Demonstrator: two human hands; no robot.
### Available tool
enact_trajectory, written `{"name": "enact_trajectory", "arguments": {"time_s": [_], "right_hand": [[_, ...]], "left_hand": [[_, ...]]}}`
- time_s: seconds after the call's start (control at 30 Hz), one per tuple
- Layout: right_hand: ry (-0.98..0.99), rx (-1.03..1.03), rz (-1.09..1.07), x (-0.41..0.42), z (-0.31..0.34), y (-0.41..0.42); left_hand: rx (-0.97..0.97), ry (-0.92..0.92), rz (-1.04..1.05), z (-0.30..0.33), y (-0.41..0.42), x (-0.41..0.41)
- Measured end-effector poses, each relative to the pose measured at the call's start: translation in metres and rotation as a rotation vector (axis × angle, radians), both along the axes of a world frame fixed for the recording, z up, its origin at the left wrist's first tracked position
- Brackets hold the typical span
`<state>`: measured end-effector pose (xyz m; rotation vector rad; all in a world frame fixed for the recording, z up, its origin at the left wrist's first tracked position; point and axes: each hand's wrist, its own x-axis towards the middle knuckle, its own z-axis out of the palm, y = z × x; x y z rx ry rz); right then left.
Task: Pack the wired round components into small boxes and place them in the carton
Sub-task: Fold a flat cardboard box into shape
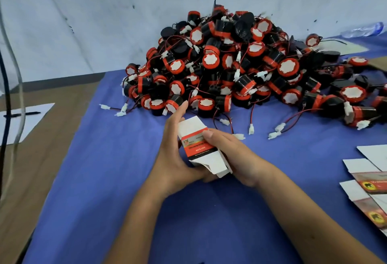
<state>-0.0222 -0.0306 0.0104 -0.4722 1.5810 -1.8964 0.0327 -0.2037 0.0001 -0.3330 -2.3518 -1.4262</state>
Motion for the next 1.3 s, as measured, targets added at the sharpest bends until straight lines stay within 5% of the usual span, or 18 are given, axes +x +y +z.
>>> {"name": "enact_trajectory", "arguments": {"time_s": [0.17,0.33,0.43,0.67,0.87,0.97,1.17,1.3], "right_hand": [[-0.050,-0.011,0.066,0.003,0.004,-0.001],[0.122,-0.124,0.028,0.000,0.005,0.002],[0.206,-0.083,-0.063,0.001,0.001,-0.001],[0.299,-0.011,-0.223,0.002,-0.001,-0.009],[0.393,-0.057,-0.137,0.004,0.000,-0.005],[0.423,0.009,-0.120,0.005,0.000,-0.006],[0.670,0.124,-0.229,0.009,-0.006,-0.007],[0.649,0.085,-0.129,0.009,-0.003,-0.007]], "left_hand": [[0.173,-0.051,-0.022,-0.001,0.006,-0.001],[1.041,-0.180,-0.024,0.006,0.003,-0.008],[1.263,-0.241,-0.115,0.005,0.007,-0.010],[1.124,-0.307,-0.057,0.011,0.015,-0.006],[0.943,-0.301,0.035,0.023,0.014,0.002],[0.853,-0.225,0.155,0.023,0.017,0.000],[0.329,0.142,0.411,0.016,0.007,0.000],[0.522,-0.016,0.135,0.019,-0.001,0.001]]}}
